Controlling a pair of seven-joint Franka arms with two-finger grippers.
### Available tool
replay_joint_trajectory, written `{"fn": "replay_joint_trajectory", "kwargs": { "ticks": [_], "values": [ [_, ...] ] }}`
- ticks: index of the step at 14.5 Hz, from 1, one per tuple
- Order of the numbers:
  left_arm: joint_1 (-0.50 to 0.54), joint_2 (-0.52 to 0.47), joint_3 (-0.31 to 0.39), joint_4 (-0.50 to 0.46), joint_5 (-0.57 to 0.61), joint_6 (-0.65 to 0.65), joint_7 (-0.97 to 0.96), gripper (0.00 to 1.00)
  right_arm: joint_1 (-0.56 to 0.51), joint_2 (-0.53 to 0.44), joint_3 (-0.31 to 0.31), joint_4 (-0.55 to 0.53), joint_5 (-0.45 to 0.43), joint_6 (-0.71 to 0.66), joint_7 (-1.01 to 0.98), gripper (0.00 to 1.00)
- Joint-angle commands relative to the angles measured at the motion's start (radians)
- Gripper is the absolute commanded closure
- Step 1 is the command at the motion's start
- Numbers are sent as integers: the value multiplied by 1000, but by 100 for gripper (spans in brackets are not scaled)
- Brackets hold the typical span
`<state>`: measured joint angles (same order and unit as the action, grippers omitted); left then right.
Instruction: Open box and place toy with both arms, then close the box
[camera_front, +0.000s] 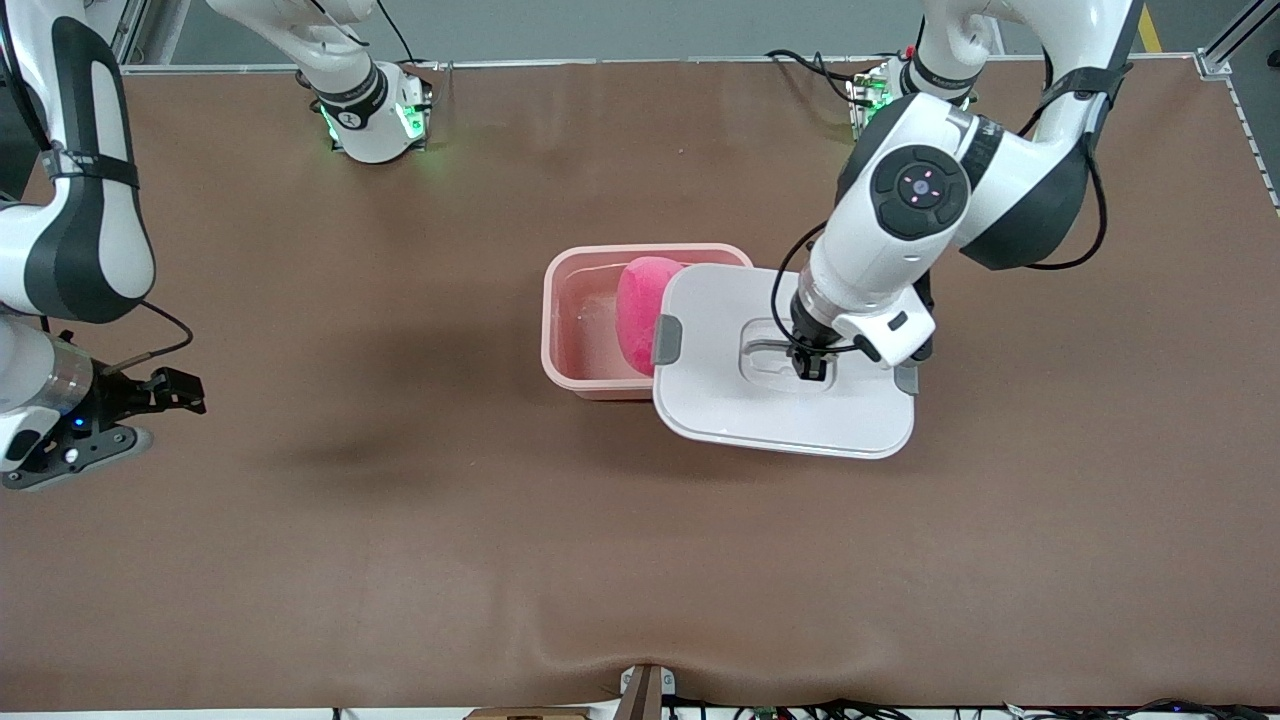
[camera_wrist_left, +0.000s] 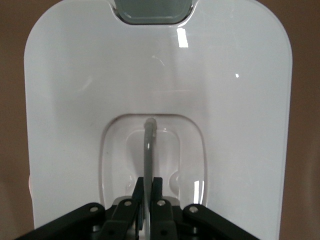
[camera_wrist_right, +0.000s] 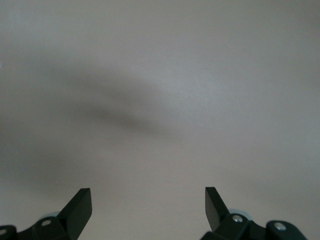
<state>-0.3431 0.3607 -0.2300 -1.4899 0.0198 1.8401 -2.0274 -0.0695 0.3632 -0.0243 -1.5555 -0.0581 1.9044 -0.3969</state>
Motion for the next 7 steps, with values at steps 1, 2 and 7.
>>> {"fn": "replay_joint_trajectory", "kwargs": {
  "ticks": [1, 2, 7],
  "values": [
    [-28, -2, 0, 10, 20, -18, -52, 100, -1, 5, 21, -8, 32, 30, 194, 0],
    [-45, 1, 0, 10, 23, -19, -74, 100, 0, 23, 21, -2, 58, 39, 223, 0],
    [-120, 26, 0, 19, 77, -18, -189, 100, -3, 79, 21, -3, 161, 94, 259, 0]
  ]
}}
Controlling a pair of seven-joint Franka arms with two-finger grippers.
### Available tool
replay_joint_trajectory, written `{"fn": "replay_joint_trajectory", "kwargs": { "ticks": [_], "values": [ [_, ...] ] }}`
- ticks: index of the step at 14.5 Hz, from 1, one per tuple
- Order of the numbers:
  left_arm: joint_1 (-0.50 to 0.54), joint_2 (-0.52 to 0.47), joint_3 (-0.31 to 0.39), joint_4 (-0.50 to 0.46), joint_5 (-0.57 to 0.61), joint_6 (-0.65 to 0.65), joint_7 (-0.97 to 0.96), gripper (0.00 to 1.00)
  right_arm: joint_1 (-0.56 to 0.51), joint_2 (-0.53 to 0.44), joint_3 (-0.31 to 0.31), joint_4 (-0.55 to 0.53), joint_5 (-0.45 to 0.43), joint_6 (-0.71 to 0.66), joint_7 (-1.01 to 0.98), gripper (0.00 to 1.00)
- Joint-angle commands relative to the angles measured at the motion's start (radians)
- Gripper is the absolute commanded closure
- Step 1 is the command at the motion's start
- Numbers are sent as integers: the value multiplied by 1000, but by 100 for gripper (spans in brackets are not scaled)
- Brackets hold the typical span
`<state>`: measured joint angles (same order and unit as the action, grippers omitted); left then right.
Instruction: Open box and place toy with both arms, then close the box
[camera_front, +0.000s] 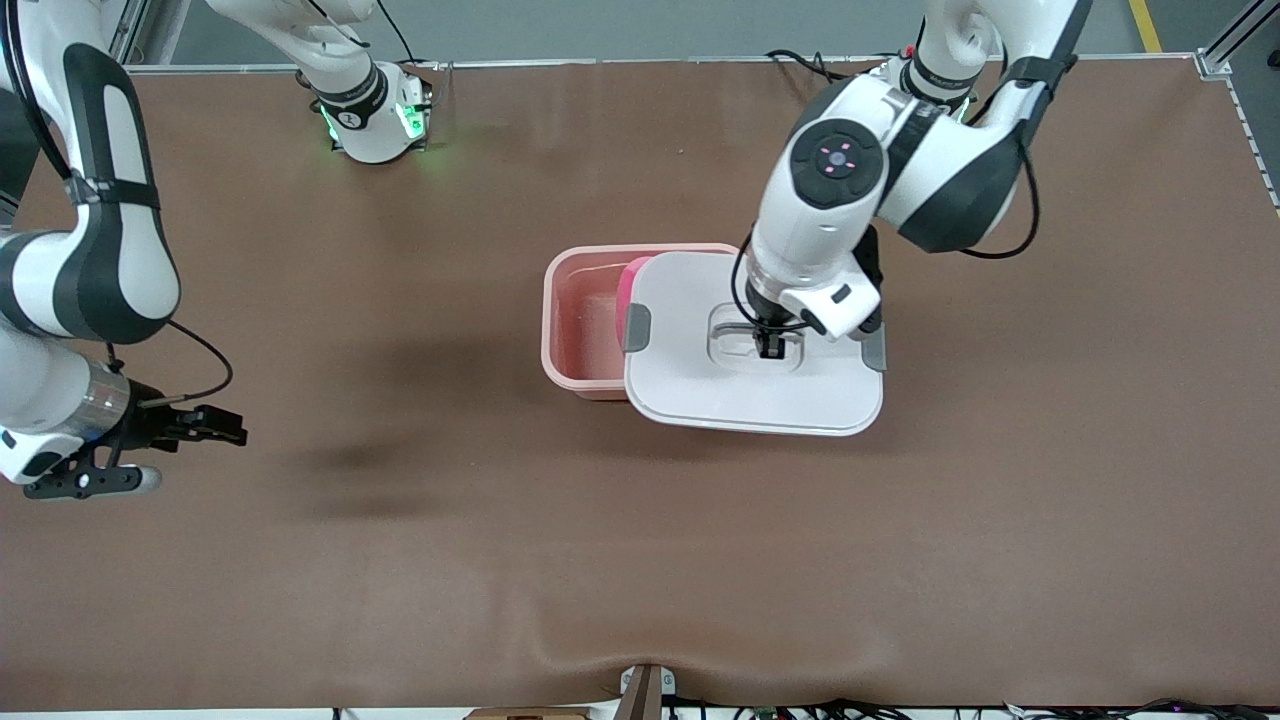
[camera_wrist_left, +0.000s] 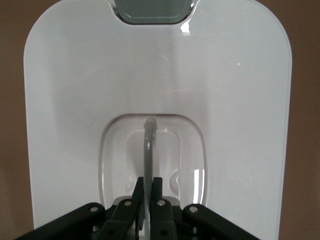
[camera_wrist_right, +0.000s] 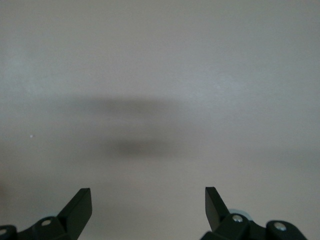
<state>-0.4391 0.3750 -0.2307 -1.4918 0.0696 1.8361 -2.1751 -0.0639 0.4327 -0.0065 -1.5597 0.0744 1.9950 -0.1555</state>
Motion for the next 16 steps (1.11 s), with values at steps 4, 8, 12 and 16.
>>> {"fn": "replay_joint_trajectory", "kwargs": {
  "ticks": [4, 8, 12, 16],
  "values": [
    [-76, 48, 2, 41, 27, -4, -124, 100, -5, -21, 3, -89, 28, 5, 8, 0],
    [-127, 91, 7, 68, 47, 0, -205, 100, 7, -153, 10, -239, 28, -2, 8, 0],
    [-161, 93, 7, 68, 53, 8, -259, 100, 16, -317, 10, -404, 28, -34, 8, 0],
    [-170, 107, 2, 67, 52, 25, -290, 100, 35, -367, 11, -323, 28, -265, 19, 0]
  ]
}}
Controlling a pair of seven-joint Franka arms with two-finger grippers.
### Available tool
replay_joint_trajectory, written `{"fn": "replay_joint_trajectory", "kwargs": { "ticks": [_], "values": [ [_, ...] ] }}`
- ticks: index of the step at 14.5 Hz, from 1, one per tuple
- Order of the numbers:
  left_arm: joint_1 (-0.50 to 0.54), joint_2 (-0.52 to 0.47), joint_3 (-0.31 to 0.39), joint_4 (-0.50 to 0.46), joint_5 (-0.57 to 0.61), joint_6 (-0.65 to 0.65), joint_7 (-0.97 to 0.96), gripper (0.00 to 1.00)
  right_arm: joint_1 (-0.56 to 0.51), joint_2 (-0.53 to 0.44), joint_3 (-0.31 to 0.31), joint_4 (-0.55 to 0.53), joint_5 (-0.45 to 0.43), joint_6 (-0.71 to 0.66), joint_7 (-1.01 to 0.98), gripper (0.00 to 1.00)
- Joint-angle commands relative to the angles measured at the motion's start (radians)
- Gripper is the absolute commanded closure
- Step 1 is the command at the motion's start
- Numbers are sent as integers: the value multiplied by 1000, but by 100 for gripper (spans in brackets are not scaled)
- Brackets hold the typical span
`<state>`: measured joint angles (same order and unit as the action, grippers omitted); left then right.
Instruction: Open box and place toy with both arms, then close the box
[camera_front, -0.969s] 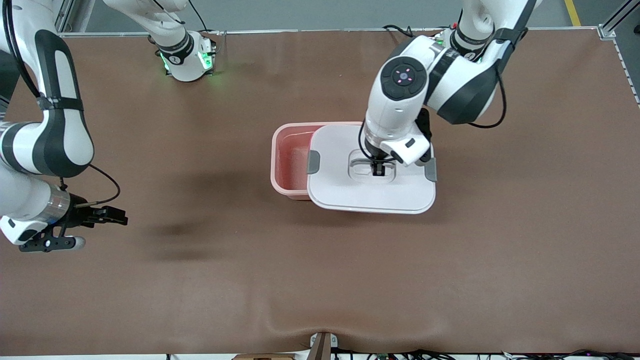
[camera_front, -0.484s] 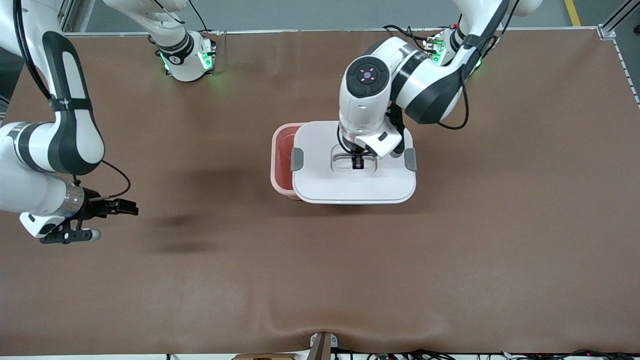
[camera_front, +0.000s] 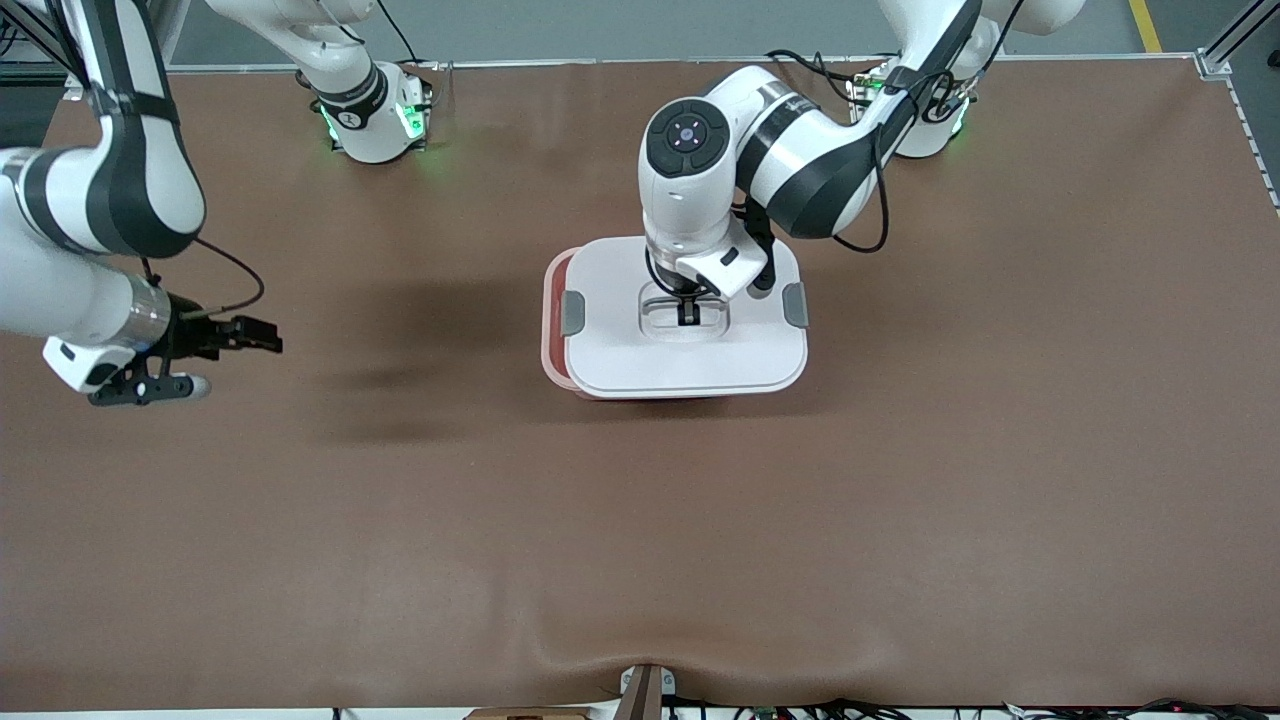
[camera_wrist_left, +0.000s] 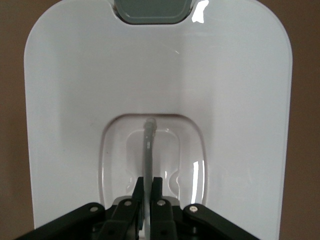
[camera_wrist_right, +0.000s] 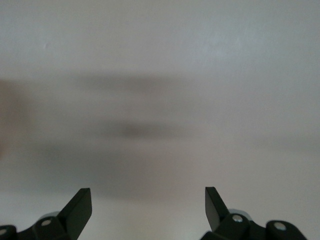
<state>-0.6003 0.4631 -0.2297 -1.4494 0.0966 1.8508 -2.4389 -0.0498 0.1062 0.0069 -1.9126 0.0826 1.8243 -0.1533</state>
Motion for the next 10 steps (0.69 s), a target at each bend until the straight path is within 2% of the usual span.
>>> {"fn": "replay_joint_trajectory", "kwargs": {
  "ticks": [1, 3, 6, 10],
  "values": [
    [-16, 19, 1, 23, 28, 21, -34, 100, 25, -36, -2, 90, 19, -168, 17, 0],
    [-29, 23, 1, 20, 29, 25, -38, 100, 22, -33, -4, 173, 19, -249, 17, 0],
    [-36, 26, 0, 18, 31, 60, -34, 100, 13, -40, -10, 253, 22, -264, 14, 0],
    [-46, 37, 1, 14, 32, 70, -23, 100, -5, -36, -11, 375, 22, -365, -3, 0]
  ]
}}
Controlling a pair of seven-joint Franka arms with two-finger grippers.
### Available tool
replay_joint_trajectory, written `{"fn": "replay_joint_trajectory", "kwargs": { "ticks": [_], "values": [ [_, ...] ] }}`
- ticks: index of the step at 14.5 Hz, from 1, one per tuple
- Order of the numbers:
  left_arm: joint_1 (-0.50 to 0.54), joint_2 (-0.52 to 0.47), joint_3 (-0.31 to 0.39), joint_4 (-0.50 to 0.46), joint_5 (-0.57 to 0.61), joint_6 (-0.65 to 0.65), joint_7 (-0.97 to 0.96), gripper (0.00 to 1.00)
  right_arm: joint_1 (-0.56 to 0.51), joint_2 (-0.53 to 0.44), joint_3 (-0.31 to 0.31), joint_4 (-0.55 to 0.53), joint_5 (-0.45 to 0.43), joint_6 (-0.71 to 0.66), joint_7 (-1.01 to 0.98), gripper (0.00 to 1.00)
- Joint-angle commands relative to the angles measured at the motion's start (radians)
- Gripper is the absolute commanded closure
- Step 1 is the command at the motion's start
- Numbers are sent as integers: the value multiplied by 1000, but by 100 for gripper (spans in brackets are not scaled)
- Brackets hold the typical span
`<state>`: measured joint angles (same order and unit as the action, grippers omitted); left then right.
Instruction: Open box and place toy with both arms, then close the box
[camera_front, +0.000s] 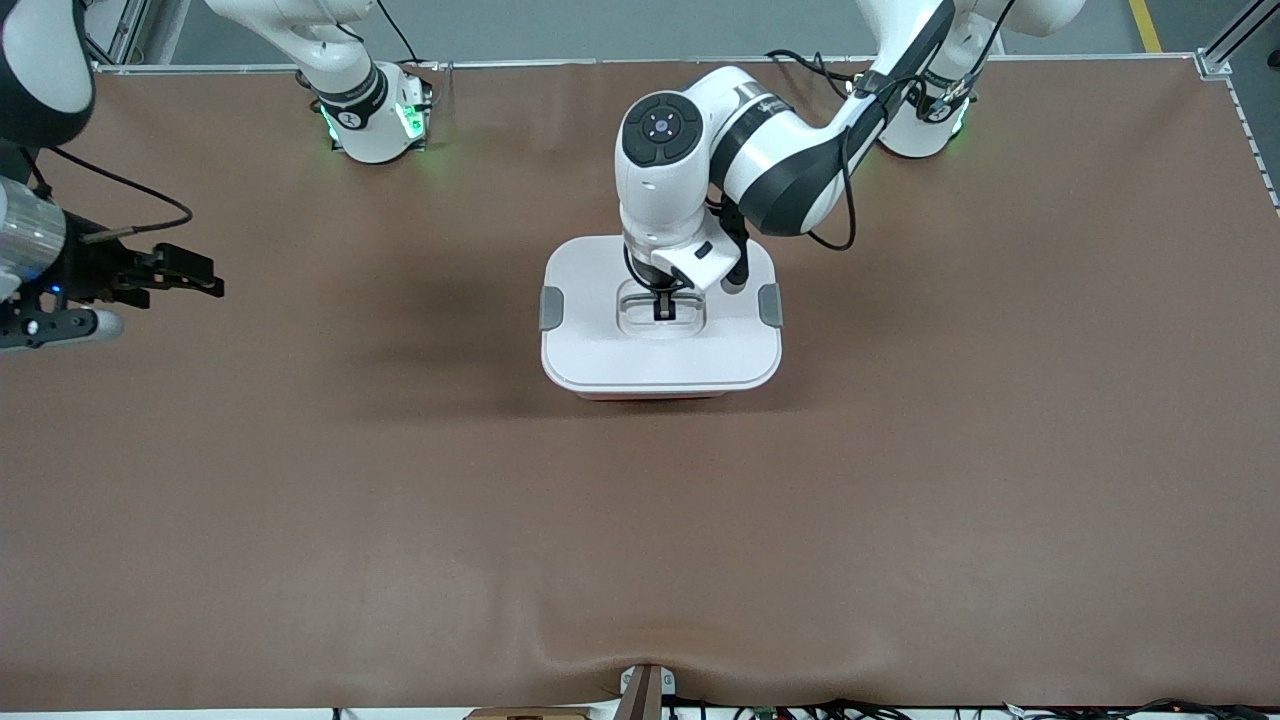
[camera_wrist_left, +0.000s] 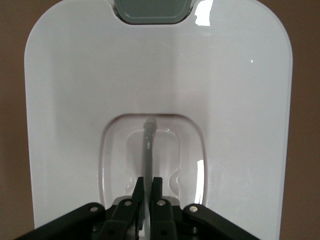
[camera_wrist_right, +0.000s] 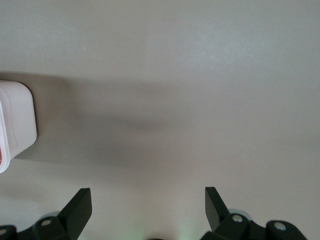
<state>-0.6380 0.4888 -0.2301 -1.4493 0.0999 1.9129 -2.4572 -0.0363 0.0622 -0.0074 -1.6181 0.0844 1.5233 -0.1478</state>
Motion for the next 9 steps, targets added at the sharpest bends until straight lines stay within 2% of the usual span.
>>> {"fn": "replay_joint_trajectory", "kwargs": {
  "ticks": [1, 3, 9],
  "values": [
    [-14, 20, 2, 15, 27, 9, -5, 100, -20, 10, 3, 108, 20, -64, -10, 0],
    [-14, 28, 2, 9, 27, 11, -9, 100, -19, 10, 3, 147, 20, -74, -9, 0],
    [-32, 31, 2, -8, 27, 12, -20, 100, -11, -12, 0, 141, 5, -115, 1, 0]
  ]
}}
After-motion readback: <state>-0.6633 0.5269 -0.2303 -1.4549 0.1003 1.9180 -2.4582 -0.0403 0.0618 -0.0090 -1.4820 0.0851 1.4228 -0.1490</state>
